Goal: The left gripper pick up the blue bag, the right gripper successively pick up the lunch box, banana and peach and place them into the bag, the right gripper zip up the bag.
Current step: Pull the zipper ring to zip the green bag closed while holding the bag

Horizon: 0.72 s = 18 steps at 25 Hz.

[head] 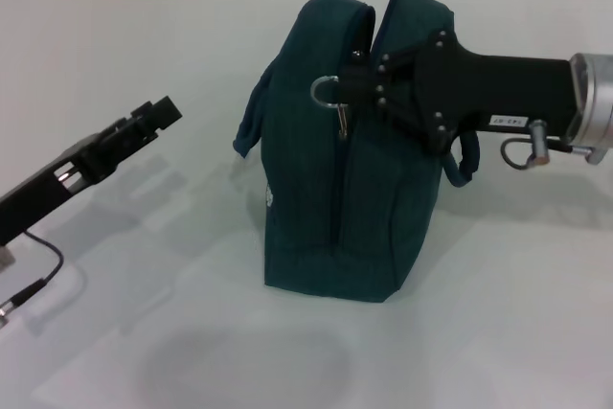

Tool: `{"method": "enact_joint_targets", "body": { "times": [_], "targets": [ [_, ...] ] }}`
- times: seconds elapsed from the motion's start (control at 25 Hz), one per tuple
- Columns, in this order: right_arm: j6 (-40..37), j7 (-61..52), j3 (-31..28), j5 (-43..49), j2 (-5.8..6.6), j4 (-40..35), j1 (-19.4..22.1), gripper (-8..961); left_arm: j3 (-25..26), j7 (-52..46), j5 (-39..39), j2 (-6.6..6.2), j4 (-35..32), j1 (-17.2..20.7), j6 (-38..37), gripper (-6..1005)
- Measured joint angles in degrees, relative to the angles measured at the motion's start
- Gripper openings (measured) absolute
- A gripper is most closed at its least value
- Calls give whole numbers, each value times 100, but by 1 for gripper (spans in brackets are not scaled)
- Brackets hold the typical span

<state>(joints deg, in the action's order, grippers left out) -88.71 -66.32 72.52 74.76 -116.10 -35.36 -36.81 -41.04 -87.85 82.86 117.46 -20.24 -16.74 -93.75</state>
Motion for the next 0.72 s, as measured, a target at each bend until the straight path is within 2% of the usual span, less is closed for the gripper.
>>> {"method": "enact_joint_targets", "body": {
  "times": [0.2, 0.4, 0.72],
  "targets": [
    [46, 1, 119, -192, -7, 183, -20, 13, -37, -625, 774, -50, -457, 33, -594, 878],
    [86, 57, 142, -228, -9, 266, -46, 13, -37, -1071, 1265, -45, -607, -170, -951, 877],
    [111, 189, 400, -554, -8, 340, -67, 13, -35, -1267, 1535, 142, -564, -577, -837, 876]
  ]
}}
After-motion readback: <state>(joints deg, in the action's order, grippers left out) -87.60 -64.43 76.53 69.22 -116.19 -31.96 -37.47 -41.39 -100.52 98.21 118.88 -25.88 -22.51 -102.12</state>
